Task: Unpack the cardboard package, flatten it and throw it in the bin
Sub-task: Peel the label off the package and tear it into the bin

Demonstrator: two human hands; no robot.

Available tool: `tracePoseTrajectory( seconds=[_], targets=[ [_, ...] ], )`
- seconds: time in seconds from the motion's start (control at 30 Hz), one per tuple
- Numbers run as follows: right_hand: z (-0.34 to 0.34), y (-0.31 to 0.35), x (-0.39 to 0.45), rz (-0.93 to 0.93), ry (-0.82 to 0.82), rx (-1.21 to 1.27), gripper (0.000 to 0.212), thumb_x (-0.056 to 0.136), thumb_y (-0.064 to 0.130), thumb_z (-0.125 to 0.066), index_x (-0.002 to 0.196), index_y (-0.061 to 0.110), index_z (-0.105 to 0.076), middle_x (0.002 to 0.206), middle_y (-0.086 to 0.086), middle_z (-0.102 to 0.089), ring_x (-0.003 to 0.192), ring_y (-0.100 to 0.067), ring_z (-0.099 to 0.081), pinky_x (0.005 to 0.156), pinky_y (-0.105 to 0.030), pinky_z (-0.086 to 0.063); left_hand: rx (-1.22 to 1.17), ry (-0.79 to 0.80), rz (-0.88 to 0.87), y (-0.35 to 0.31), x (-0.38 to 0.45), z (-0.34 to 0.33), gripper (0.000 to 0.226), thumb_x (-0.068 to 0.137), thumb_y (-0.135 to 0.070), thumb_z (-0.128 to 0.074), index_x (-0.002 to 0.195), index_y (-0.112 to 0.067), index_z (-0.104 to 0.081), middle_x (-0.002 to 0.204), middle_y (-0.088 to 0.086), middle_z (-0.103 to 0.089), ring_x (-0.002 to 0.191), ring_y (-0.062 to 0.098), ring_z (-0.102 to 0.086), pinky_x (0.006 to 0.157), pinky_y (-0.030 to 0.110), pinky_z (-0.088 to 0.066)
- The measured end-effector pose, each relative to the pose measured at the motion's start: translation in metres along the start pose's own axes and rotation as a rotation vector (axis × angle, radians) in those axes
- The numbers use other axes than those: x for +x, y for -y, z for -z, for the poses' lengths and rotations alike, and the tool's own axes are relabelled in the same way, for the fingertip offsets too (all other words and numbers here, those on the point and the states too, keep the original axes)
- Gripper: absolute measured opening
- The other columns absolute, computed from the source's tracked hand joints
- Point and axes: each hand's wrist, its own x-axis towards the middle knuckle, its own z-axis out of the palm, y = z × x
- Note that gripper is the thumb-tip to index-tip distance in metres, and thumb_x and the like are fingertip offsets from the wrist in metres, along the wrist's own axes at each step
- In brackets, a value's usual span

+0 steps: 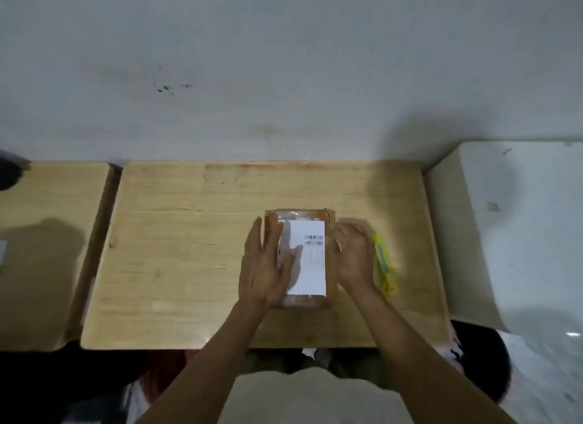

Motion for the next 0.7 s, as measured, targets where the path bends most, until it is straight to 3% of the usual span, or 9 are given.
tracePoseTrajectory(
  seconds=[0.1,0.2,0.3,0.47,0.7],
  targets=[
    [-0.013,-0.003,0.004,0.013,0.036,-0.093,0.029,0.085,0.008,-0.064,0.108,0.023,-0.07,0.105,-0.003,-0.066,0.107,-0.02,-0.055,0.084,-0.034,-0.05,0.017,0.004,-0.057,0.007,0.004,-0.015,0.06,0.098,-0.051,-0.05,0.15,-0.023,-0.04,0.165,0.01,-0.015,0.151,0.031,-0.02,0.109,0.044,-0.038],
    [-0.02,-0.007,0.006,-0.01,0.046,-0.166,0.026,0.09,0.023,-0.063,0.115,0.026,-0.069,0.117,-0.001,-0.062,0.117,-0.018,-0.052,0.088,-0.031,-0.046,0.031,0.032,-0.025,0.013,0.005,-0.025,0.063,0.097,-0.049,-0.054,0.152,-0.024,-0.037,0.166,0.007,-0.004,0.153,0.033,-0.011,0.111,0.053,-0.038],
    [-0.021,-0.003,0.01,-0.044,0.02,-0.18,0.025,0.094,0.028,-0.059,0.117,0.028,-0.07,0.127,0.0,-0.055,0.122,-0.02,-0.048,0.087,-0.032,-0.045,0.071,-0.014,-0.132,0.021,0.007,-0.029,0.061,0.096,-0.044,-0.055,0.146,-0.01,-0.046,0.163,0.011,-0.008,0.149,0.042,-0.018,0.106,0.061,-0.042],
    [-0.029,-0.007,0.008,0.056,-0.095,-0.212,0.02,0.092,0.028,-0.06,0.107,0.026,-0.074,0.121,-0.004,-0.06,0.112,-0.03,-0.058,0.078,-0.038,-0.052,0.055,0.004,-0.105,0.024,0.006,-0.034,0.064,0.096,-0.046,-0.05,0.152,-0.017,-0.036,0.164,0.019,-0.01,0.15,0.041,-0.019,0.111,0.049,-0.033],
    [-0.033,-0.003,0.011,-0.068,-0.097,-0.087,0.023,0.092,0.032,-0.061,0.11,0.023,-0.071,0.124,-0.002,-0.057,0.119,-0.021,-0.052,0.082,-0.031,-0.045,0.022,0.059,-0.035,0.028,0.004,-0.037,0.066,0.097,-0.049,-0.045,0.155,-0.022,-0.029,0.166,0.018,-0.002,0.151,0.037,-0.013,0.112,0.041,-0.024]
  ],
)
